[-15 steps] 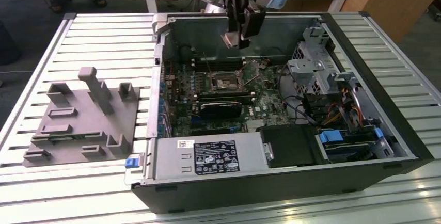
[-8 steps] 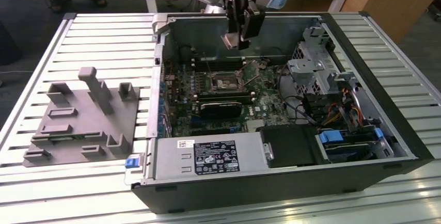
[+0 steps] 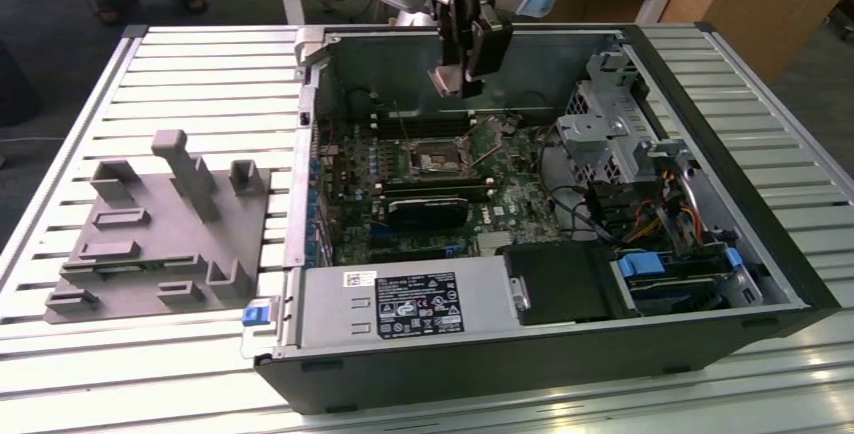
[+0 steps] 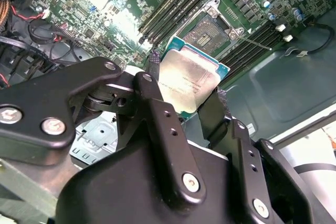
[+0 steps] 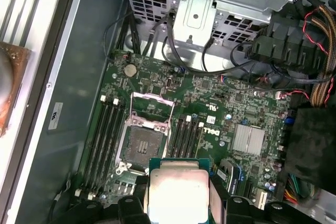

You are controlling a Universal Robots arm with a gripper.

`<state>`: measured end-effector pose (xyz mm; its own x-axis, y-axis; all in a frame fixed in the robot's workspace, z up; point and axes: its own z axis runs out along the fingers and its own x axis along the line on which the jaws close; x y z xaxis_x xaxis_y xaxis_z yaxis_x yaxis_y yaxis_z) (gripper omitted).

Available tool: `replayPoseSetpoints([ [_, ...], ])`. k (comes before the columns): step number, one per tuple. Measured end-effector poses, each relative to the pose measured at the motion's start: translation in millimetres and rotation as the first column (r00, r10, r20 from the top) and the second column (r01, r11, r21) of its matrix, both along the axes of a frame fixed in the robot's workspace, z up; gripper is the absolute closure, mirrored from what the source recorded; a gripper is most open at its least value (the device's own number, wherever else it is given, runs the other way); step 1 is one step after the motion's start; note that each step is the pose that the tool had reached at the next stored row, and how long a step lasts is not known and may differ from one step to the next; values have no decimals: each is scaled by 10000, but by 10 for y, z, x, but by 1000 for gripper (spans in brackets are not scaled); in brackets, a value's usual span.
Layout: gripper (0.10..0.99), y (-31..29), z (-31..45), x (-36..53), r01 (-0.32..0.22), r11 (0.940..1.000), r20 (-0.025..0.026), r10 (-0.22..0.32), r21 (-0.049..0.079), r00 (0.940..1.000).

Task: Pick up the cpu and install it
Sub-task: 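Place the cpu into insertion slot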

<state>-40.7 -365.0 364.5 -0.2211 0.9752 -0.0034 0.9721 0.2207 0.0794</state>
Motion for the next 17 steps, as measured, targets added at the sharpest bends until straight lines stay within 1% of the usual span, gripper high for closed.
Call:
replayPoseSetpoints([
  [17, 545, 0, -36, 0, 88, 10000, 0, -88, 0, 10000],
])
